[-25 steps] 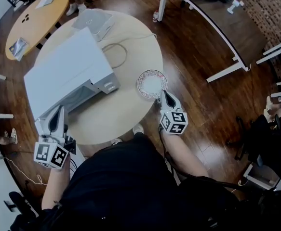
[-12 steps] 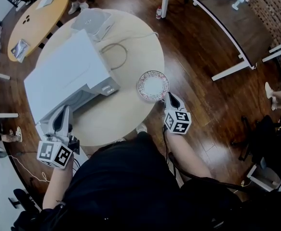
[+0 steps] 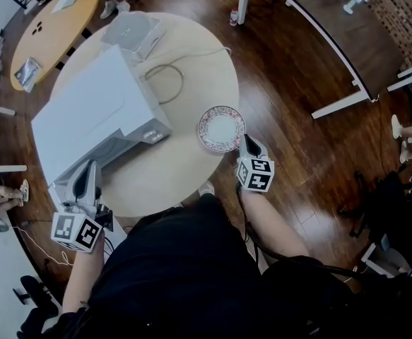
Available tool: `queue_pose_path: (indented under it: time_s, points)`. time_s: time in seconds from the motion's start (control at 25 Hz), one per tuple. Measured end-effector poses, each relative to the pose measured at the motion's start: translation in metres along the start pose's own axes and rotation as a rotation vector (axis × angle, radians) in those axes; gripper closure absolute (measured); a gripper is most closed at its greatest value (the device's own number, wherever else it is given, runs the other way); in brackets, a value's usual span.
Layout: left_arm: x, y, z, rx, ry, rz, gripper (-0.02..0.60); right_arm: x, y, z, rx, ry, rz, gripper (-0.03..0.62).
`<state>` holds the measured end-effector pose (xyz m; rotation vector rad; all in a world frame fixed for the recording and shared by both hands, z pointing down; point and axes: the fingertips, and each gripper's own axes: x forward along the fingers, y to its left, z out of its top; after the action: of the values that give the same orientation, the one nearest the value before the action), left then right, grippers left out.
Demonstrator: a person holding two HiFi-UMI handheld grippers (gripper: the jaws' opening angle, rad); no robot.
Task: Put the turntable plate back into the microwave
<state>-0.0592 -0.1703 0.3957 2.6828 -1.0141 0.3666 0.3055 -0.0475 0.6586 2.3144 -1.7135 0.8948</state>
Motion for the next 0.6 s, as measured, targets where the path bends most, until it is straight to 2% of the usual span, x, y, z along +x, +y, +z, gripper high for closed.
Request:
queue_pose_path:
  time_s: [0.08, 0.12, 0.2, 0.6]
  points:
    - [0.0, 0.002, 0.0, -0.003, -0.005, 0.009, 0.578, 0.005, -0.002, 0.0, -0.008, 0.003, -0.003, 0.591]
    - [0.001, 0.002, -0.002, -0.005, -0.005, 0.01, 0.578, 0.007, -0.004, -0.002, -0.012, 0.009, -0.004, 0.547]
    - [0.002, -0.001, -0.005, -0.009, 0.0, 0.005, 0.578, 0.006, -0.007, -0.009, -0.013, 0.023, -0.012, 0.517]
    - [0.007, -0.008, -0.007, -0.013, 0.011, -0.01, 0.578, 0.008, -0.016, -0.02, 0.002, 0.032, -0.029, 0.485]
